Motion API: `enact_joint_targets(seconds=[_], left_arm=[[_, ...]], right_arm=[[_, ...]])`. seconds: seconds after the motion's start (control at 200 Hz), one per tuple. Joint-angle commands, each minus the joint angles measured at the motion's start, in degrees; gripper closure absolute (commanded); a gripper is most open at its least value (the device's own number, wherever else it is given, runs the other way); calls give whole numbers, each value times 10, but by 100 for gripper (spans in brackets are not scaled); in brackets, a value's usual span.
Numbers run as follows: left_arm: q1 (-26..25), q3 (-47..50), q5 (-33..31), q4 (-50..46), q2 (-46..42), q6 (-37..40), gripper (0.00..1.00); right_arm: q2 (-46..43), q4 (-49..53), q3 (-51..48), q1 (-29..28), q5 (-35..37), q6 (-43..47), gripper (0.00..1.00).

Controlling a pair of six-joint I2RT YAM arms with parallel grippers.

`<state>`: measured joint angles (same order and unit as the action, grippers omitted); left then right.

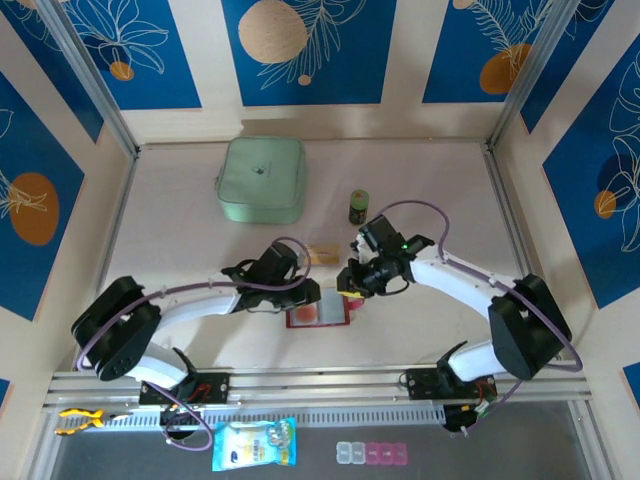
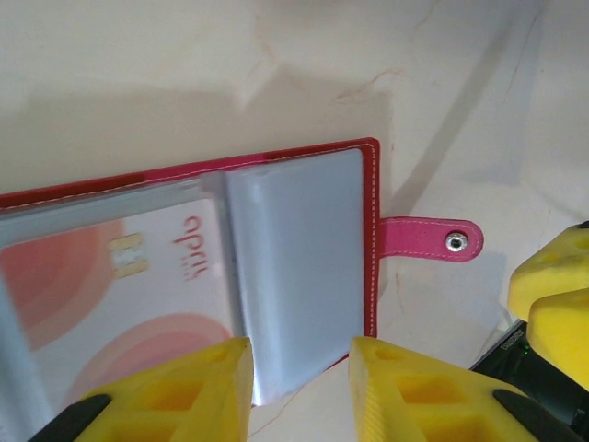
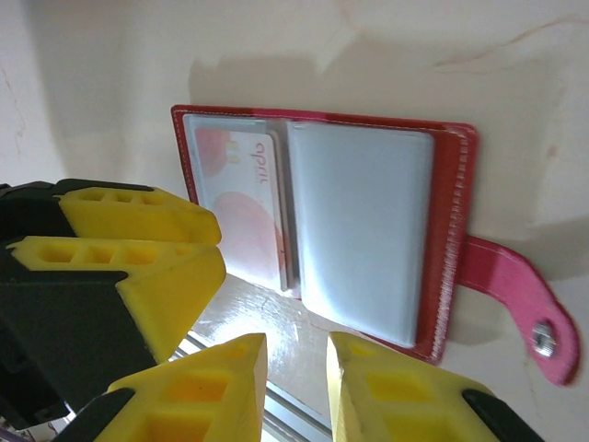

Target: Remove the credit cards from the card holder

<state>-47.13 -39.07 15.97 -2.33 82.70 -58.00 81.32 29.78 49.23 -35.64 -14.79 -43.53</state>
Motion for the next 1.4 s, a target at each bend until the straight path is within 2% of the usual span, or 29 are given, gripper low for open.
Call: enact_joint_targets(seconds=[0.0, 0.305, 0.725, 1.396], left_arm=[[17, 25, -5, 2, -26, 9, 68], [57, 72, 2, -16, -81, 16, 69], [67, 99, 22, 35, -39, 9, 89], [69, 133, 14, 43, -24, 7, 92]], right_arm=[[33, -2, 32, -22, 4, -11, 74], [135, -28, 91, -70, 13, -18, 74], [187, -61, 87, -87, 5, -24, 76], [216, -81, 72, -102, 6, -28, 79]])
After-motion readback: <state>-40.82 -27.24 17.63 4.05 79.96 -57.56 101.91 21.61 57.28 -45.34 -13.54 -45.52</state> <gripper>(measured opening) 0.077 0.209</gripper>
